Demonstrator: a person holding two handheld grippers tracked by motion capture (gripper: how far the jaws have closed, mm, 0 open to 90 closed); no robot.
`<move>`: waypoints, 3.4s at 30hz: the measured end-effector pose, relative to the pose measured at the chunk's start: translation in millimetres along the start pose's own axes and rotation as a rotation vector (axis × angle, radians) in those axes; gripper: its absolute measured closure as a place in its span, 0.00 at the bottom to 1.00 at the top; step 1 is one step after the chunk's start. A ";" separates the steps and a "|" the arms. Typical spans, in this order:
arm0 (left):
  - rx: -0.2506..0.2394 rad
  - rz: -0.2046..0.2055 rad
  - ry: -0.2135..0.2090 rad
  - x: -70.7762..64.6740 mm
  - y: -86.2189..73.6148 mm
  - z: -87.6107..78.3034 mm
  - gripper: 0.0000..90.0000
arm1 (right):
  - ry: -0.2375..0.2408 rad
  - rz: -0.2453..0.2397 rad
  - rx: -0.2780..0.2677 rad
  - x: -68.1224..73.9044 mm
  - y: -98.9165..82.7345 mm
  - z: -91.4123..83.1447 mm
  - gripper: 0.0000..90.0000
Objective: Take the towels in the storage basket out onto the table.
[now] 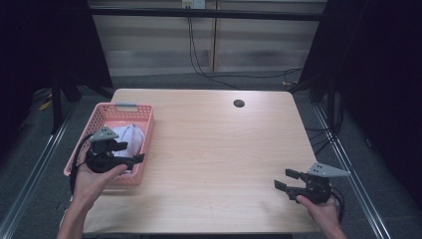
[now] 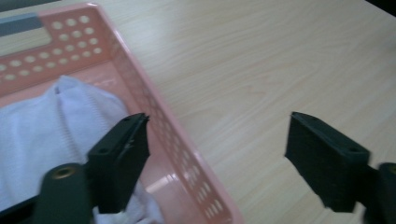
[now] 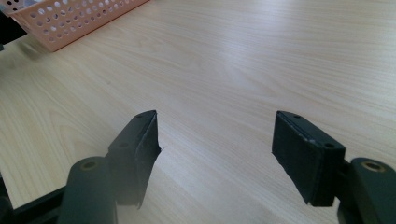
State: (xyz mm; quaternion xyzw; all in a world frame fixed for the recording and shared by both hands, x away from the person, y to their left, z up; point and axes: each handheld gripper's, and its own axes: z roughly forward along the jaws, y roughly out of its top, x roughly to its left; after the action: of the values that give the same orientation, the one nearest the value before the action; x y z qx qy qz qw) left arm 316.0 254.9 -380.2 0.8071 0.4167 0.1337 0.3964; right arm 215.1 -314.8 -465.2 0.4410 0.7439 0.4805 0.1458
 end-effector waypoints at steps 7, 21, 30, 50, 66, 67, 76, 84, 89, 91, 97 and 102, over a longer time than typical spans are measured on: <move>0.042 -0.080 0.063 29.3 1.7 4.7 0.20 | 0.006 0.001 -0.001 1.6 0.6 1.9 0.35; 0.234 -0.117 0.123 66.8 3.0 22.0 0.18 | -0.001 0.005 0.022 0.7 0.0 6.7 0.34; 0.307 -0.139 0.109 83.7 0.2 47.9 0.18 | 0.000 0.013 0.037 0.1 -0.2 9.0 0.34; 0.462 -0.189 0.104 97.5 -12.4 72.4 0.00 | 0.039 0.008 0.072 2.5 -0.4 13.6 0.36; 0.623 -0.196 0.150 106.2 -9.0 102.7 0.00 | 0.084 0.000 0.087 3.8 1.2 17.1 0.36; 0.647 -0.179 0.165 104.3 -9.4 105.9 0.00 | 0.085 0.002 0.089 3.4 1.5 17.5 0.36; 0.694 -0.126 0.279 92.4 -9.4 115.8 0.08 | 0.114 -0.017 0.098 5.1 1.4 19.0 0.36; 0.697 -0.138 0.302 96.9 -4.6 109.0 0.30 | 0.122 -0.020 0.106 5.7 1.4 19.5 0.36; 0.649 -0.173 0.265 101.3 -6.0 99.7 0.39 | 0.117 -0.018 0.106 5.2 1.4 19.3 0.36; 0.634 -0.200 0.250 103.9 -5.2 96.5 0.42 | 0.113 -0.011 0.110 4.8 2.1 21.3 0.36; 0.614 -0.227 0.218 106.8 -3.6 91.3 0.44 | 0.117 -0.017 0.110 5.7 2.7 22.4 0.36; 0.559 -0.274 0.133 110.7 -4.2 81.5 0.44 | 0.115 -0.011 0.109 4.7 2.4 21.1 0.36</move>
State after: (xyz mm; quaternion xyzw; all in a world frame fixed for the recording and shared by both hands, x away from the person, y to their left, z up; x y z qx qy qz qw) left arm 426.5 299.5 -449.1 0.8107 0.5670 0.0119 0.1456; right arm 227.2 -298.3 -472.6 0.4160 0.7784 0.4631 0.0812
